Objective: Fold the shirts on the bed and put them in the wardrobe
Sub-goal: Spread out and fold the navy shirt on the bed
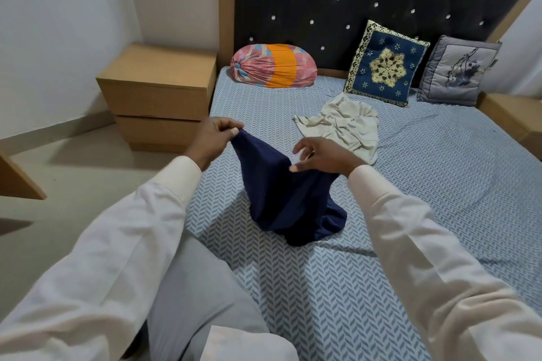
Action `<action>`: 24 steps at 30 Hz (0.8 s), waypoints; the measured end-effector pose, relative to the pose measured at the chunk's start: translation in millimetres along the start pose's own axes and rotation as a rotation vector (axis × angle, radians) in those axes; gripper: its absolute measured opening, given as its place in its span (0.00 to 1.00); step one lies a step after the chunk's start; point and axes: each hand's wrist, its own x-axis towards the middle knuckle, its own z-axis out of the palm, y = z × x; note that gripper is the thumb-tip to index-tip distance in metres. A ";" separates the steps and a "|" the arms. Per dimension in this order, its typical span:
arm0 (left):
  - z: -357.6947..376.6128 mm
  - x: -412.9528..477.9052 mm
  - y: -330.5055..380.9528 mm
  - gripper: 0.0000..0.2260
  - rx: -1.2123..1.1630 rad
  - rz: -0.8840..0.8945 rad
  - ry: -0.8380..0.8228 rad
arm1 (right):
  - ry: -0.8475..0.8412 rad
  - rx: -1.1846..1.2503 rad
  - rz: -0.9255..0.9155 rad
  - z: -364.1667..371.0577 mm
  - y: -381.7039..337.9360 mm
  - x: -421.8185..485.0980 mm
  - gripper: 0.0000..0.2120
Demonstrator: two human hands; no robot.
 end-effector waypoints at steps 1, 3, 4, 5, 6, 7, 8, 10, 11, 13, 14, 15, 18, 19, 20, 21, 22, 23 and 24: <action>-9.3 4.6 0.3 0.09 0.038 0.003 0.001 | -0.014 -0.098 0.037 -10.9 12.5 -4.6 0.24; -30.5 13.4 -3.9 0.08 0.136 -0.029 -0.049 | -0.023 -0.248 0.134 -31.2 42.5 -13.7 0.28; -41.8 18.1 -9.9 0.08 0.216 -0.046 -0.084 | -0.042 -0.306 0.202 -38.2 57.9 -19.1 0.30; -51.8 21.9 -16.2 0.10 0.331 -0.051 -0.117 | -0.076 -0.359 0.281 -43.3 69.9 -26.6 0.31; -59.9 25.3 -24.4 0.11 0.456 -0.053 -0.146 | -0.119 -0.399 0.355 -45.9 81.9 -34.5 0.33; -65.7 26.2 -31.6 0.10 0.554 -0.056 -0.157 | -0.171 -0.429 0.424 -46.4 90.9 -42.0 0.34; -66.9 26.2 -38.7 0.10 0.605 -0.067 -0.158 | -0.217 -0.427 0.473 -44.4 101.9 -49.8 0.33; -66.5 23.5 -50.2 0.07 0.645 -0.097 -0.167 | -0.262 -0.416 0.503 -33.8 112.8 -61.4 0.26; -60.9 22.3 -53.8 0.06 0.670 -0.122 -0.190 | -0.251 -0.402 0.506 -29.0 116.7 -65.7 0.21; -48.3 20.8 -58.7 0.05 0.838 -0.162 -0.218 | -0.249 -0.399 0.534 -18.5 122.1 -65.7 0.20; -41.0 20.3 -59.3 0.06 0.970 -0.177 -0.203 | -0.249 -0.410 0.566 -12.3 124.9 -63.1 0.24; -33.0 18.0 -56.9 0.08 1.112 -0.185 -0.162 | -0.260 -0.441 0.617 -7.6 123.6 -61.6 0.27; -12.2 21.1 -49.1 0.06 1.294 -0.269 -0.091 | -0.210 -0.417 0.730 -2.3 118.6 -49.8 0.30; -6.6 24.1 -50.5 0.05 1.197 -0.341 -0.065 | -0.177 -0.383 0.759 -3.3 111.8 -48.3 0.28; -3.0 29.9 -52.6 0.05 0.971 -0.408 -0.012 | -0.125 -0.296 0.777 -5.0 103.7 -43.6 0.25; 0.9 39.9 -45.8 0.06 0.620 -0.497 0.060 | -0.036 -0.094 0.798 -12.6 93.1 -34.4 0.21; 5.2 47.5 -35.5 0.07 0.212 -0.575 0.111 | 0.082 0.224 0.807 -16.0 83.3 -26.6 0.16; 5.9 63.5 -15.3 0.08 -0.134 -0.574 0.168 | 0.207 0.540 0.767 -28.7 68.2 -15.2 0.11; 3.8 83.7 7.6 0.08 -0.340 -0.503 0.227 | 0.326 0.775 0.675 -46.0 52.6 -4.5 0.10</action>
